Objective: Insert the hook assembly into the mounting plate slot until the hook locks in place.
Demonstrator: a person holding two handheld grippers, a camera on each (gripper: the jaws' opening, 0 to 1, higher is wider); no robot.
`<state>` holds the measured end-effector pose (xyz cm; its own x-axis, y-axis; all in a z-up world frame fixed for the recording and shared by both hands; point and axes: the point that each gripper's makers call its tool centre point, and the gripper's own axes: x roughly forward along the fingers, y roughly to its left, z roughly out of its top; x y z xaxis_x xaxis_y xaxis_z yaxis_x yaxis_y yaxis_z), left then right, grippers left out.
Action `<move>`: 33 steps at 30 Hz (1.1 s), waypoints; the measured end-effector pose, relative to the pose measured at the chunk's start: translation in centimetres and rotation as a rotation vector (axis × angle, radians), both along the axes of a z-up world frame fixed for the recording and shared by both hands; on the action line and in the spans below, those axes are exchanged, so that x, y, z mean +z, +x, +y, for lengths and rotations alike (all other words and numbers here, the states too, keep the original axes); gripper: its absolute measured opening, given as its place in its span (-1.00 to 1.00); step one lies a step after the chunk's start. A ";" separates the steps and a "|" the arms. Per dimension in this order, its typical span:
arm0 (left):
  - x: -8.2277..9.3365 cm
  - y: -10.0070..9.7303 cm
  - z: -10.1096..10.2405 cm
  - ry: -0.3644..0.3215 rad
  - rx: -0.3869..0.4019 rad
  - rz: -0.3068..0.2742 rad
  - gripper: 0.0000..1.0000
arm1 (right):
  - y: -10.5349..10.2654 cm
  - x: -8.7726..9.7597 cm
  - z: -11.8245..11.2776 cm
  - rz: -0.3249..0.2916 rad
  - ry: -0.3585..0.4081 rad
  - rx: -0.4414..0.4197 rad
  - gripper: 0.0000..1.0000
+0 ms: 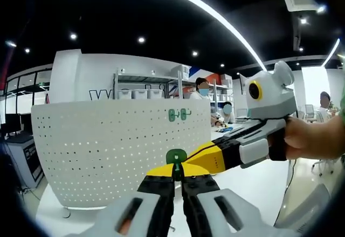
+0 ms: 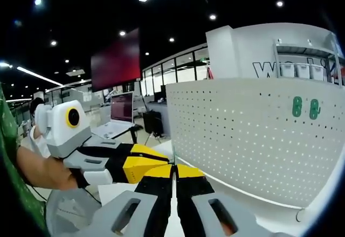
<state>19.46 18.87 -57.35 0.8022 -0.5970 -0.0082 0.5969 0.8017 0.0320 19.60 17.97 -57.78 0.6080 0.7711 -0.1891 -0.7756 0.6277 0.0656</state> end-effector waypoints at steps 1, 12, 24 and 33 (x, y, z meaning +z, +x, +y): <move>0.1 0.1 0.0 0.003 0.004 -0.005 -0.94 | 0.1 0.2 -0.2 -0.004 0.004 -0.004 -0.99; 3.7 3.0 -1.0 -0.019 0.048 -0.075 -0.94 | 0.8 0.1 -3.6 -0.039 -0.010 -0.076 -0.96; 7.6 6.1 -2.8 0.001 0.104 -0.151 -0.94 | 0.8 0.6 -5.8 -0.105 -0.036 -0.126 -0.95; 7.8 9.0 -3.9 0.024 0.141 -0.134 -0.93 | 1.1 2.1 -8.7 -0.180 -0.048 -0.194 -0.79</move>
